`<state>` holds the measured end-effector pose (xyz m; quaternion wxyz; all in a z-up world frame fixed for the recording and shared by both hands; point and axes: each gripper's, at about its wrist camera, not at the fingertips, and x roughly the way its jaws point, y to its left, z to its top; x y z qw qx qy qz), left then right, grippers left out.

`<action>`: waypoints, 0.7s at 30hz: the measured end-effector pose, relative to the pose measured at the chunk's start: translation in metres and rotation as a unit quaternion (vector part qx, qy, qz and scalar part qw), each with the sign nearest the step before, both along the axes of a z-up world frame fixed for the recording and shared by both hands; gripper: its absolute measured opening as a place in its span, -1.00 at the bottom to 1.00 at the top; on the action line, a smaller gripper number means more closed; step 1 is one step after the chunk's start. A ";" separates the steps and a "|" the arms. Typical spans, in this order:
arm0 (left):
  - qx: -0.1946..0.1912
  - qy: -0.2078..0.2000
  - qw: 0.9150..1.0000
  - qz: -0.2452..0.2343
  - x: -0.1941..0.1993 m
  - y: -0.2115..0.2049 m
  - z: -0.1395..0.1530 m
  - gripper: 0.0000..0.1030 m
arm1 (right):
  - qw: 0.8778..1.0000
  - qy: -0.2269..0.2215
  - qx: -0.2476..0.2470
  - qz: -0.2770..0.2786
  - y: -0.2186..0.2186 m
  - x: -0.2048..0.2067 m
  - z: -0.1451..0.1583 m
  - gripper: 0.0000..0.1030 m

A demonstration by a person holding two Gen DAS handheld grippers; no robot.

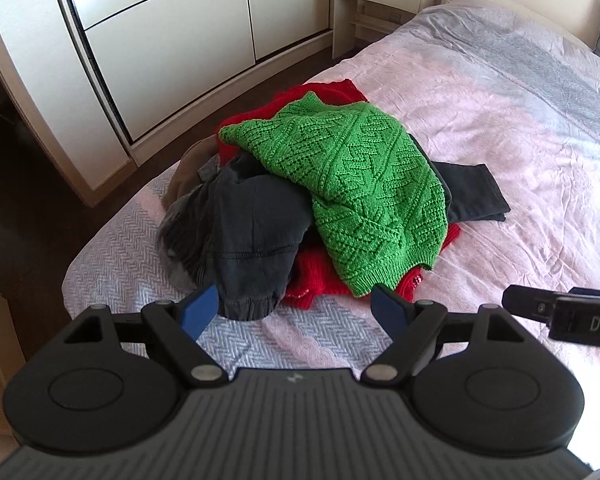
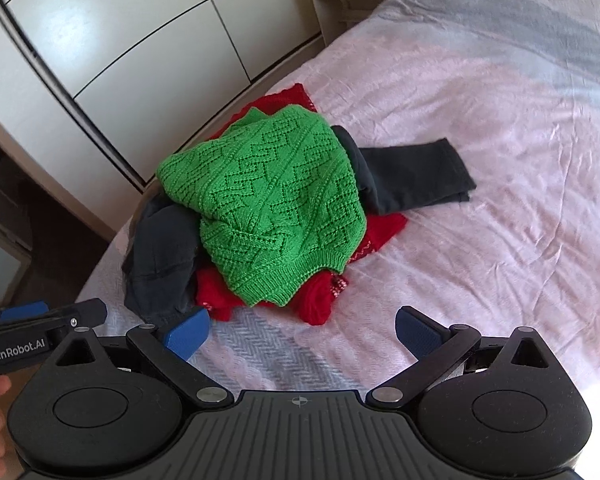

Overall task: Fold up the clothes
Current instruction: 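Move both grippers toward the green knit sweater on the clothes pile, then grasp the green sweater hem with both grippers and lift it off the pile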

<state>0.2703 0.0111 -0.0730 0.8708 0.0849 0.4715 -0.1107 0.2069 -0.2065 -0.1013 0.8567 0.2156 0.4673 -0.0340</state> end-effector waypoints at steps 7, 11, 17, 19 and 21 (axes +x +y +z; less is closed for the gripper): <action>-0.006 0.014 1.000 -0.011 0.031 0.007 -0.008 0.57 | 0.998 0.004 0.064 -0.028 -0.008 0.023 -0.012 0.98; -0.018 0.021 0.999 -0.020 0.049 0.009 -0.014 0.56 | 0.995 0.001 0.093 -0.046 -0.011 0.036 -0.019 0.89; -0.042 0.034 0.998 -0.033 0.081 0.011 -0.025 0.54 | 0.976 0.016 0.182 -0.116 -0.030 0.056 -0.048 0.72; -0.044 0.037 0.998 -0.037 0.096 0.008 -0.032 0.54 | 0.969 0.017 0.205 -0.139 -0.038 0.062 -0.056 0.72; -0.047 0.040 0.997 -0.040 0.109 0.005 -0.037 0.54 | 0.962 0.015 0.223 -0.155 -0.046 0.069 -0.064 0.72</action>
